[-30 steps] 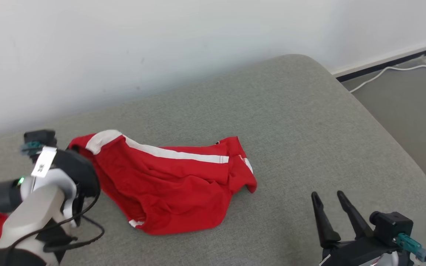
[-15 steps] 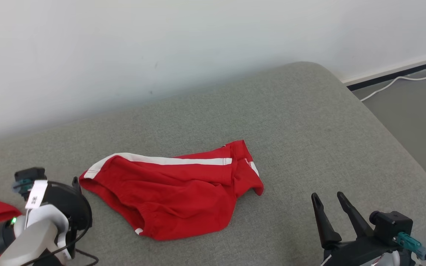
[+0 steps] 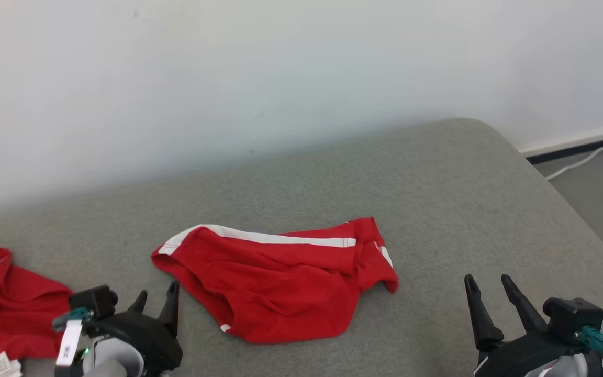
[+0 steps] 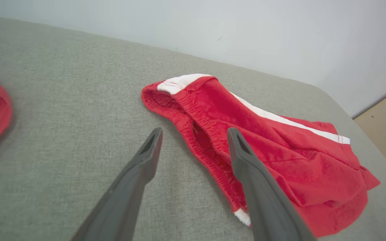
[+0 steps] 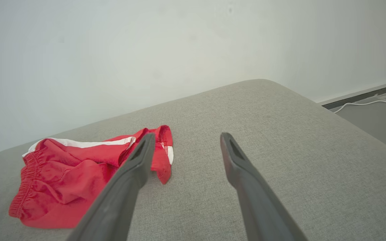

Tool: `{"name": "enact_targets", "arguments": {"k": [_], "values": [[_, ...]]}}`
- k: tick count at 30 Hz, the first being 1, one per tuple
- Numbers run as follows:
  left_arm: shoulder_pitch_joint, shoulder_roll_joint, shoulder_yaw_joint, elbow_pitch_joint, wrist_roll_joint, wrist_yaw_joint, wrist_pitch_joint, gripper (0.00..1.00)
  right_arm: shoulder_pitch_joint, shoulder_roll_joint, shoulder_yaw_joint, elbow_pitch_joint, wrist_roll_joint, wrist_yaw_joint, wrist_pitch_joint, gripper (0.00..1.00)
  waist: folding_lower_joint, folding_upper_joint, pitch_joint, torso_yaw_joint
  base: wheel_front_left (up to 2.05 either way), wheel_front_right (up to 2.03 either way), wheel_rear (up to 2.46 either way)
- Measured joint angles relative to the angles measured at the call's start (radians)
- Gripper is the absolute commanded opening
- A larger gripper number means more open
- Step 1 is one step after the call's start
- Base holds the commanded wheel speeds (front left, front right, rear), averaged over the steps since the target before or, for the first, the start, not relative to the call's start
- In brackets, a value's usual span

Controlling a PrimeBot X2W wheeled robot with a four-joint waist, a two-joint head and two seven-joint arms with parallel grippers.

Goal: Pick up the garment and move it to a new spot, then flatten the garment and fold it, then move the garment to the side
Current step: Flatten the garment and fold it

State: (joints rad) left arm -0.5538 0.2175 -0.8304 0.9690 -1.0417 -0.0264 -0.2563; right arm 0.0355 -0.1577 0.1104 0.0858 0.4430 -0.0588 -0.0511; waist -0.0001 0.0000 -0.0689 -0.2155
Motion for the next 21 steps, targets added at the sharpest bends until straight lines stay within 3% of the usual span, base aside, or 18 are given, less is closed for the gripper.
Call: {"name": "enact_targets", "arguments": {"k": [5, 6, 7, 15, 21], "values": [[0.111, 0.017, 0.078, -0.093, 0.002, 0.072, 0.000, 1.00, -0.004, 0.000, 0.015, 0.011, 0.013, 0.010, 0.016, 1.00, 0.0000, 0.0000, -0.034, 0.041, 0.00, 0.00, 0.00], [0.230, 0.036, 0.122, -0.174, 0.007, 0.116, 0.000, 1.00, -0.004, -0.005, 0.027, 0.011, 0.013, 0.019, 0.026, 1.00, 0.0000, 0.0000, -0.060, 0.076, 0.00, 0.00, 0.00], [0.252, 0.039, 0.139, -0.197, 0.013, 0.124, 0.000, 1.00, -0.002, -0.011, 0.031, 0.011, 0.013, 0.024, 0.035, 1.00, 0.0000, 0.0000, -0.065, 0.085, 0.00, 0.00, 0.00], [0.355, 0.080, 0.302, -0.417, 0.053, 0.151, 0.000, 1.00, 0.020, -0.028, 0.016, 0.001, 0.015, 0.022, 0.061, 1.00, 0.0001, -0.0001, -0.087, 0.162, 0.00, 0.00, 0.00], [0.442, 0.082, 0.424, -0.660, 0.187, 0.151, 0.000, 1.00, 0.035, -0.021, -0.010, -0.017, 0.030, 0.001, 0.060, 1.00, 0.0001, -0.0001, -0.095, 0.208, 0.00, 0.00, 0.00]]}}
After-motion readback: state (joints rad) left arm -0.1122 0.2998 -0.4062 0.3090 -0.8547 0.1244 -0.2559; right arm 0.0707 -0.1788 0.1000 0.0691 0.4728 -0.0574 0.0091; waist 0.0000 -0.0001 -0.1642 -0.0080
